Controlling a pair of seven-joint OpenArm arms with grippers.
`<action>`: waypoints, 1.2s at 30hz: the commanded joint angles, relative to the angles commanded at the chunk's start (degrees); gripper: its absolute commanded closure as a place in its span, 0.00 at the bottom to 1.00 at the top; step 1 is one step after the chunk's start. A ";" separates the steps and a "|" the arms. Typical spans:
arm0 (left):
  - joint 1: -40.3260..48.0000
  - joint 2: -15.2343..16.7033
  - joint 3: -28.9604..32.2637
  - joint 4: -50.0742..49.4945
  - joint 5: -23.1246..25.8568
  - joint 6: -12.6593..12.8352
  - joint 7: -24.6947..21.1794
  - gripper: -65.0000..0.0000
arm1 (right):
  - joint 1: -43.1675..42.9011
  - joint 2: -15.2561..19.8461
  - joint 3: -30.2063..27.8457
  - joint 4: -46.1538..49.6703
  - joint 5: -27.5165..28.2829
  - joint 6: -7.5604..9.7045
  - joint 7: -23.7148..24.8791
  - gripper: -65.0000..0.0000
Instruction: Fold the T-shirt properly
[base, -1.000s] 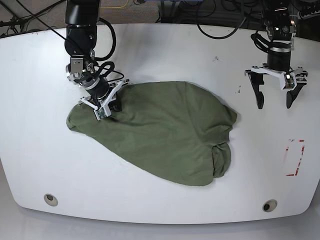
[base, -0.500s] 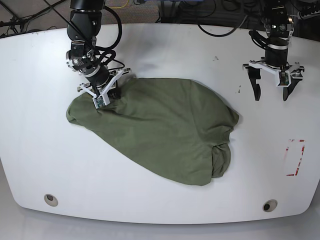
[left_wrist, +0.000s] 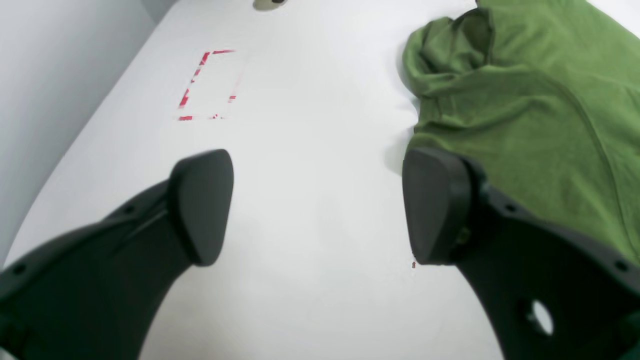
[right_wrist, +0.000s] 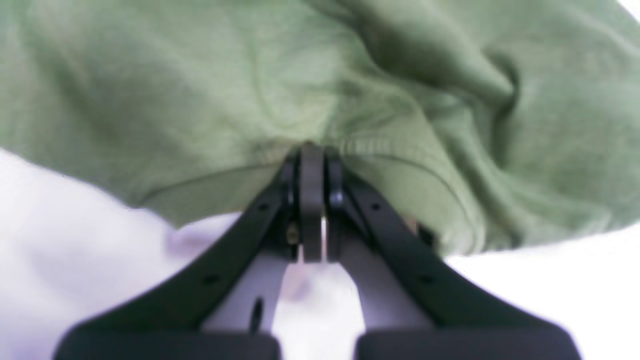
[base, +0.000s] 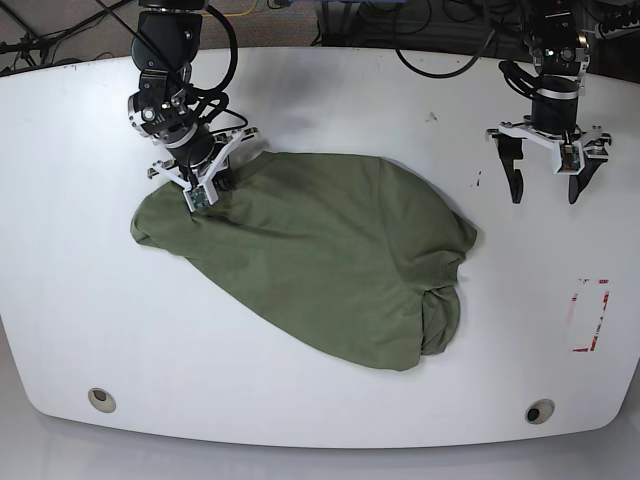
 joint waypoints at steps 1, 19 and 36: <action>0.00 0.00 -0.09 0.00 0.09 0.00 0.00 0.25 | -0.18 0.00 -0.18 0.88 0.00 0.00 -0.62 0.99; -0.18 -0.09 -0.35 -0.18 0.09 0.00 0.00 0.21 | -2.55 2.02 -13.98 9.67 -0.53 0.09 -6.33 0.33; -0.18 -0.18 -0.35 -0.18 0.09 0.00 0.00 0.11 | -0.18 7.38 -16.88 3.16 -0.53 0.09 -3.43 0.14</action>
